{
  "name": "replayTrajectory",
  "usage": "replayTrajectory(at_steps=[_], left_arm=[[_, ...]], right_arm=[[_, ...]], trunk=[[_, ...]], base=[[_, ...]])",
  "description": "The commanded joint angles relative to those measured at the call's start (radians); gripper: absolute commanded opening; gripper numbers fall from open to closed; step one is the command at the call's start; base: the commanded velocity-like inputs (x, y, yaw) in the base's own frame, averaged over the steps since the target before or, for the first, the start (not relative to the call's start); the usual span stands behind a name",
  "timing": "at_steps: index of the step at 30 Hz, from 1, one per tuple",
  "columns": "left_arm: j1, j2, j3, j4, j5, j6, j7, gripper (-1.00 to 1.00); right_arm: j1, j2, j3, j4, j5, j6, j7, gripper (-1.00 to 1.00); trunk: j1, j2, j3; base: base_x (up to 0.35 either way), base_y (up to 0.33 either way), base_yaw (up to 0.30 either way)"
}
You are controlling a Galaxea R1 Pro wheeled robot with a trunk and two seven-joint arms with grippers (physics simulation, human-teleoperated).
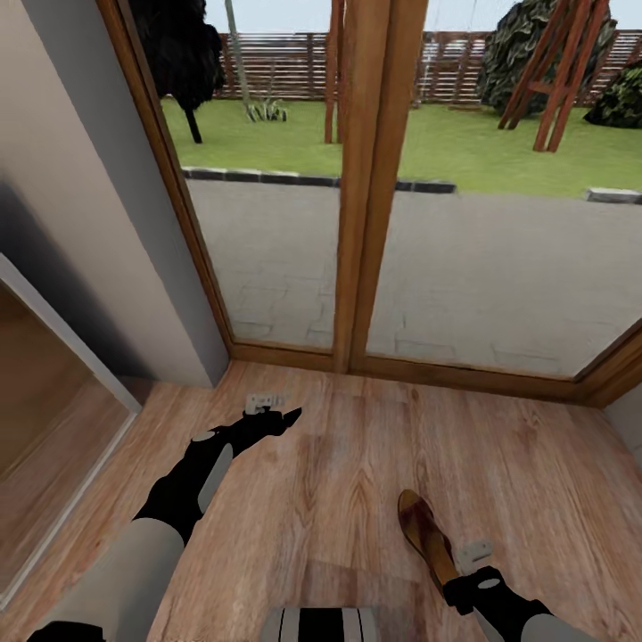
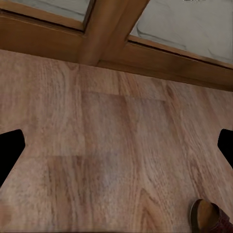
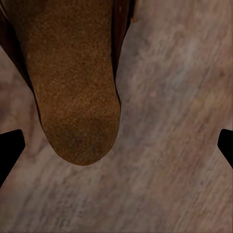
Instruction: Pick up the two gym shoes and the two sandals from the corridor floor and place them onto the hallstand (shoe rack) in the corridor, making sure they are on the rack and not on the floor. Arrange them so the two gym shoes are next to each other and the two sandals are next to each other.
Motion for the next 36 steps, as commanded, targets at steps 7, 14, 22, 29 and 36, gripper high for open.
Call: replayTrajectory(at_steps=[7,14,22,29,36], left_arm=[[0.000,0.000,0.000,-0.001,0.011,0.010,-0.001,1.00],[0.000,0.000,0.000,-0.001,0.011,0.010,-0.001,1.00],[0.000,0.000,-0.001,-0.001,0.011,0.010,-0.001,1.00],[0.000,0.000,-0.001,-0.001,0.011,0.010,-0.001,1.00],[0.000,0.000,-0.001,-0.001,0.011,0.010,-0.001,1.00]], right_arm=[[0.000,0.000,-0.007,-0.004,0.009,0.009,-0.001,1.00],[0.000,0.000,-0.009,-0.007,0.008,0.012,0.000,1.00],[0.000,0.000,-0.013,-0.011,0.008,0.013,-0.001,1.00],[0.000,-0.001,-0.014,-0.012,0.008,0.013,0.000,1.00],[0.000,-0.002,-0.014,-0.014,0.008,0.013,0.000,1.00]], trunk=[[0.000,0.000,-0.007],[0.002,-0.001,-0.020],[0.002,-0.001,-0.029],[0.002,-0.002,-0.038],[0.006,-0.003,-0.065]], base=[[0.000,0.000,0.038],[0.000,0.000,0.003],[0.000,0.000,0.000],[0.000,0.000,0.000],[0.000,0.000,0.000]])
